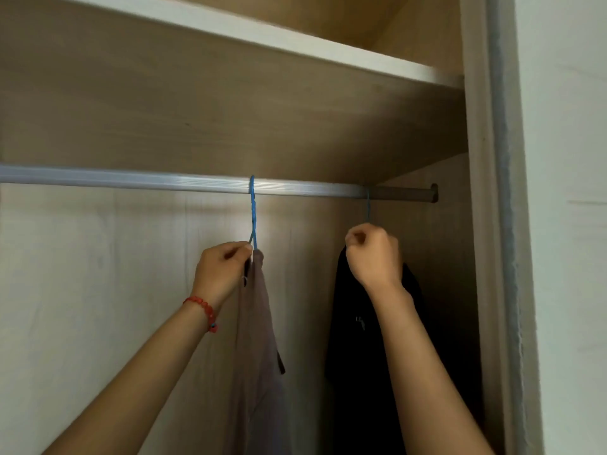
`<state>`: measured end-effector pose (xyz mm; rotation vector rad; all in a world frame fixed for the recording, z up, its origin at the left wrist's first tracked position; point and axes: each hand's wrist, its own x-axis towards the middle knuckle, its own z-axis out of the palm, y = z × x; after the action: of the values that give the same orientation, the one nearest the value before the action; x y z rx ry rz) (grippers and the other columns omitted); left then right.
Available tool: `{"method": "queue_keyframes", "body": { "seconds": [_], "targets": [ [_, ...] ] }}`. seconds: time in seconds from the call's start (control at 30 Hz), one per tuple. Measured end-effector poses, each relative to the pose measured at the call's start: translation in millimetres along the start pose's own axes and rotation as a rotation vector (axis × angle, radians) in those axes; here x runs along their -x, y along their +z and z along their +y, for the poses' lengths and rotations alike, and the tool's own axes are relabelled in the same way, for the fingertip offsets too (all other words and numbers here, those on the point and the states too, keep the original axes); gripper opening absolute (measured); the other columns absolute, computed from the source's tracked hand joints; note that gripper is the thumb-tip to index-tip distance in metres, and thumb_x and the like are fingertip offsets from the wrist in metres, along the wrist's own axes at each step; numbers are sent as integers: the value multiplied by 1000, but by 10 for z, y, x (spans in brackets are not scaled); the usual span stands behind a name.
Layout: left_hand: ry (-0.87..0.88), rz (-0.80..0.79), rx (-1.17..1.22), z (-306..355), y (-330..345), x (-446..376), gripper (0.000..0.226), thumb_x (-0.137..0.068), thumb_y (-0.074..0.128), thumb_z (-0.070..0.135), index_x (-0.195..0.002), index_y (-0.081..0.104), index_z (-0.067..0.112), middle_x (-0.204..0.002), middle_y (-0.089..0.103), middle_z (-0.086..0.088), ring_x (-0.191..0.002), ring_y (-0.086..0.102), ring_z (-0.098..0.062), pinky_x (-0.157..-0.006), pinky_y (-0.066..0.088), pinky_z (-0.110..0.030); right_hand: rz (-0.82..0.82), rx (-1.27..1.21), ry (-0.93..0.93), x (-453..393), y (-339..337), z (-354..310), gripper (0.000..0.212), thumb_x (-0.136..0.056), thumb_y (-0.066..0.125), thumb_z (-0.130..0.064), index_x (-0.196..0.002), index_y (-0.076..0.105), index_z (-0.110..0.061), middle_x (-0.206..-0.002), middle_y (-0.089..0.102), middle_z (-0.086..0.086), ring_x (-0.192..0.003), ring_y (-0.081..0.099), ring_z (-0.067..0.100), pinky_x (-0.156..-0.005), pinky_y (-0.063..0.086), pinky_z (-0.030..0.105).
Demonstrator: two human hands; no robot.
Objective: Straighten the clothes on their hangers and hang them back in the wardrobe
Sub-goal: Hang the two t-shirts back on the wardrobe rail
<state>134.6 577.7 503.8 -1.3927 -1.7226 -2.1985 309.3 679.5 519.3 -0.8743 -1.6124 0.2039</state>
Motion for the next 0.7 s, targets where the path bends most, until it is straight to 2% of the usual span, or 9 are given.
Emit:
{"method": "queue_keyframes", "body": {
  "seconds": [0.07,0.13,0.2,0.3,0.37,0.43,0.53,0.6,0.7],
  "targets": [
    [56,47,-122,-32,-131,160,16,-90,55,18,-90,71,15,-89,63,7,-84,56,-11,-81,39,-24,-52,-87,-9,118,5,-67,19,-85,52,-16,-91,70,-18,-102,70,11,-101,61,31,-79,48,32],
    [76,83,-225,-82,-305,332,23,-90,56,20,-105,68,9,-98,60,6,-95,54,-10,-86,37,-21,-106,-158,-20,233,2,-110,18,-85,55,-18,-93,71,-19,-101,71,9,-102,62,29,-83,48,31],
    [83,102,-291,-115,-507,538,23,-90,55,21,-105,68,11,-101,61,8,-98,54,-7,-87,37,-19,-139,-234,-54,371,-32,-164,17,-85,58,-20,-94,72,-17,-99,72,8,-100,64,25,-83,46,27],
    [67,140,-348,-126,-836,854,18,-90,55,21,-100,69,16,-98,63,12,-94,56,-3,-78,37,-8,-141,-370,-114,621,-110,-297,16,-85,60,-21,-95,72,-17,-94,72,3,-90,63,12,-76,42,16],
    [50,162,-375,-119,-1072,1056,13,-89,55,21,-93,68,22,-92,63,19,-90,57,3,-76,37,-5,-158,-481,-159,822,-134,-427,14,-86,60,-20,-94,71,-21,-86,68,-6,-77,58,-2,-69,39,4],
    [42,184,-415,-109,-1320,1256,13,-89,56,22,-88,67,28,-91,61,25,-86,57,12,-73,40,-3,-175,-591,-212,1053,-145,-576,14,-86,59,-18,-93,69,-24,-83,64,-12,-74,58,-5,-69,38,-2],
    [27,196,-483,-67,-1699,1601,18,-89,56,21,-81,63,36,-93,59,28,-80,53,24,-68,37,6,-213,-694,-307,1477,-142,-771,16,-88,58,-17,-98,70,-17,-90,65,-11,-89,58,-3,-81,42,4],
    [14,221,-527,-23,-1966,1855,18,-90,55,20,-83,63,34,-94,59,27,-80,53,25,-69,37,6,-230,-693,-405,1797,-99,-875,17,-89,57,-16,-100,69,-13,-95,61,-13,-93,53,-5,-95,39,11],
    [-18,286,-598,37,-2414,2264,13,-89,56,19,-92,67,26,-96,61,24,-83,55,22,-73,38,5,-265,-640,-534,2321,93,-1002,18,-88,54,-16,-97,69,-11,-94,57,-12,-91,52,1,-111,23,30]
  ]
}}
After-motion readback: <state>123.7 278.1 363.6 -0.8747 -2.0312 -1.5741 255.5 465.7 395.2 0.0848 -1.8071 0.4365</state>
